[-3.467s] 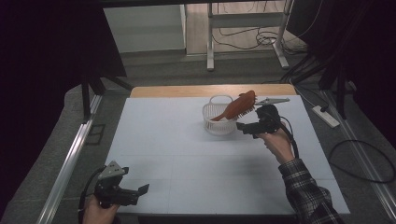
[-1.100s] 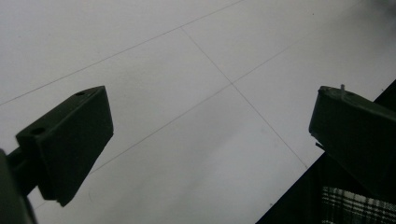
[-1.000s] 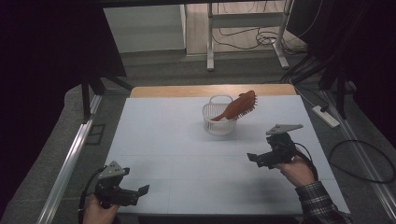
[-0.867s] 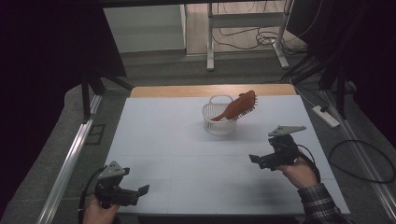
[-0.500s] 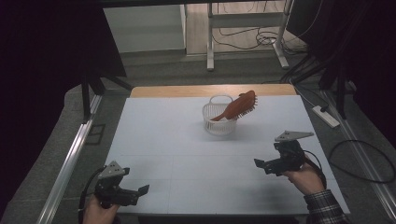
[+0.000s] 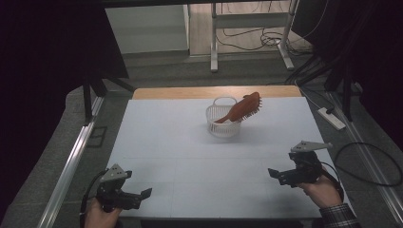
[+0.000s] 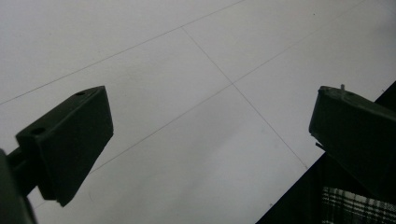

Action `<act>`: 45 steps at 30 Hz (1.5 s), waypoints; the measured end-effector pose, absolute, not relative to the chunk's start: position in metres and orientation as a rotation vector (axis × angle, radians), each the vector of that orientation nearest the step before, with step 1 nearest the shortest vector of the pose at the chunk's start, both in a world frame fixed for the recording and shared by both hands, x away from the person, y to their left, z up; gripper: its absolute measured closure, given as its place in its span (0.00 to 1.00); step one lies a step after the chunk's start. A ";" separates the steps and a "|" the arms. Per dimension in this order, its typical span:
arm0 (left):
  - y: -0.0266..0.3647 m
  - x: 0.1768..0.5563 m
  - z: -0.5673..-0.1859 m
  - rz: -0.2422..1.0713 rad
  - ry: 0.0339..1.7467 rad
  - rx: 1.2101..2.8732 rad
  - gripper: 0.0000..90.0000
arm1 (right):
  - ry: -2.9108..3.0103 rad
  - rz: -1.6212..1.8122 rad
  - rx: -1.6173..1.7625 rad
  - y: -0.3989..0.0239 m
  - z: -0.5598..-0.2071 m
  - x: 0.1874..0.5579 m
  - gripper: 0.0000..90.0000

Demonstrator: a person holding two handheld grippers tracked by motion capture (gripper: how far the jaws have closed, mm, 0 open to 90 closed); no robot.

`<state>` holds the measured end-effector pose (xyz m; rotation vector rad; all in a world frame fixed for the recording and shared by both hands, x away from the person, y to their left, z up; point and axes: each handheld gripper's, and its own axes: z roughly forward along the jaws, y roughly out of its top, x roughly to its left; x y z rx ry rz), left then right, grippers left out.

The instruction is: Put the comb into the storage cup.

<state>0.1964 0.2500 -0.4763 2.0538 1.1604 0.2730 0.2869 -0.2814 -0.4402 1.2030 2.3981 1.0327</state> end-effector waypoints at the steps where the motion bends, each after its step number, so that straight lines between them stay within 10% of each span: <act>1: 0.250 0.196 -0.476 0.273 1.161 2.054 0.01 | 2.396 1.036 1.207 -0.283 -0.440 0.286 0.00; 45: 0.253 0.196 -0.477 0.261 1.166 2.033 0.01 | 2.242 0.951 1.318 -0.330 -0.444 0.234 0.00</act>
